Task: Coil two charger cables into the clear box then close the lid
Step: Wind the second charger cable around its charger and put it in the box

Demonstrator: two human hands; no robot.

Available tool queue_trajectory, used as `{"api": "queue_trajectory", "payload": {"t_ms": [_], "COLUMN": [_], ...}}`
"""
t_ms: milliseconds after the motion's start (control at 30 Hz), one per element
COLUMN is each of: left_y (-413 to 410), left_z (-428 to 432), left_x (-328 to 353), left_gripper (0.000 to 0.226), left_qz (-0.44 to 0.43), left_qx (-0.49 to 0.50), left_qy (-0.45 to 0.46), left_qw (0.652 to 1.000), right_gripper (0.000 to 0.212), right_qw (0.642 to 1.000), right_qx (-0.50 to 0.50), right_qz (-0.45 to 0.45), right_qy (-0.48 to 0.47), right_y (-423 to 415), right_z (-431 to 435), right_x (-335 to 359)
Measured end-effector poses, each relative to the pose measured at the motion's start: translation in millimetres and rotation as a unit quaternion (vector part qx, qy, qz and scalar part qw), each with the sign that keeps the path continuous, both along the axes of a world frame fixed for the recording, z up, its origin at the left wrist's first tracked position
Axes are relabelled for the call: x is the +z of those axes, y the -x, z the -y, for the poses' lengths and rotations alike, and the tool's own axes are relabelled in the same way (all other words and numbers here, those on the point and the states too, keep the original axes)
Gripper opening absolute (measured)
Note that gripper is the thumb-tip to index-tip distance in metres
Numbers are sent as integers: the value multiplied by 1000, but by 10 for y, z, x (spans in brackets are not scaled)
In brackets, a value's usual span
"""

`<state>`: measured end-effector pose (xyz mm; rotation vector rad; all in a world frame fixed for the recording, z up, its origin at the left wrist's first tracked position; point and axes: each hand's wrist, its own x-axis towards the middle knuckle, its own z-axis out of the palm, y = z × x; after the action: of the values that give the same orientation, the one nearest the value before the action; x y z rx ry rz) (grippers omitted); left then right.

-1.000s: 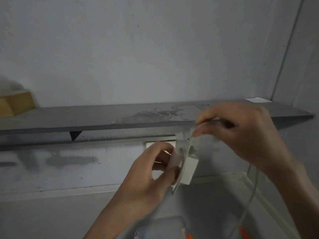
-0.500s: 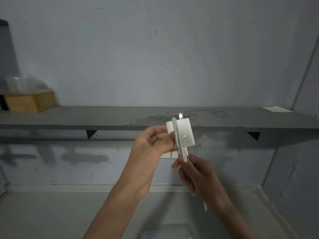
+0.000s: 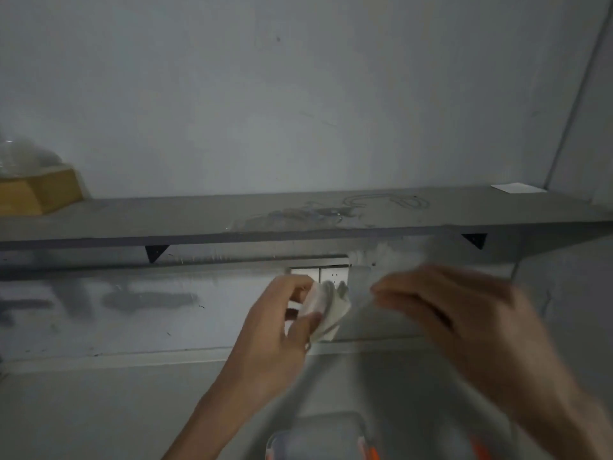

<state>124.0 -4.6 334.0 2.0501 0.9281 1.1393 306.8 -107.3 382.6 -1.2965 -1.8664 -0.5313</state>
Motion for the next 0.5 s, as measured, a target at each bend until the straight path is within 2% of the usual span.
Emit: {"api": "queue_trajectory", "payload": {"t_ms": [100, 233, 300, 400, 467, 500], "left_y": [71, 190, 220, 212, 194, 177], "left_z": [300, 537, 581, 568, 470, 409], "left_x": [76, 254, 320, 387, 363, 340], "left_gripper": [31, 30, 30, 29, 29, 27], "left_qz": [-2, 31, 60, 113, 192, 231], "left_qx": [-89, -127, -144, -180, -170, -154], "left_qy": [12, 21, 49, 87, 116, 126], "left_qw": [996, 991, 987, 973, 959, 952], "right_gripper": [20, 8, 9, 17, 27, 29], "right_qw": [999, 983, 966, 914, 870, 859], "right_qx": [20, 84, 124, 211, 226, 217], "right_qz": [-2, -157, -207, -298, -375, -399], "right_qy": [-29, 36, 89, 175, 226, 237], "right_y": [-146, -194, -197, -55, 110, 197], "right_z": [-83, -322, -484, -638, -682, -675], "right_x": [246, 225, 71, -269, -497, -598]}}
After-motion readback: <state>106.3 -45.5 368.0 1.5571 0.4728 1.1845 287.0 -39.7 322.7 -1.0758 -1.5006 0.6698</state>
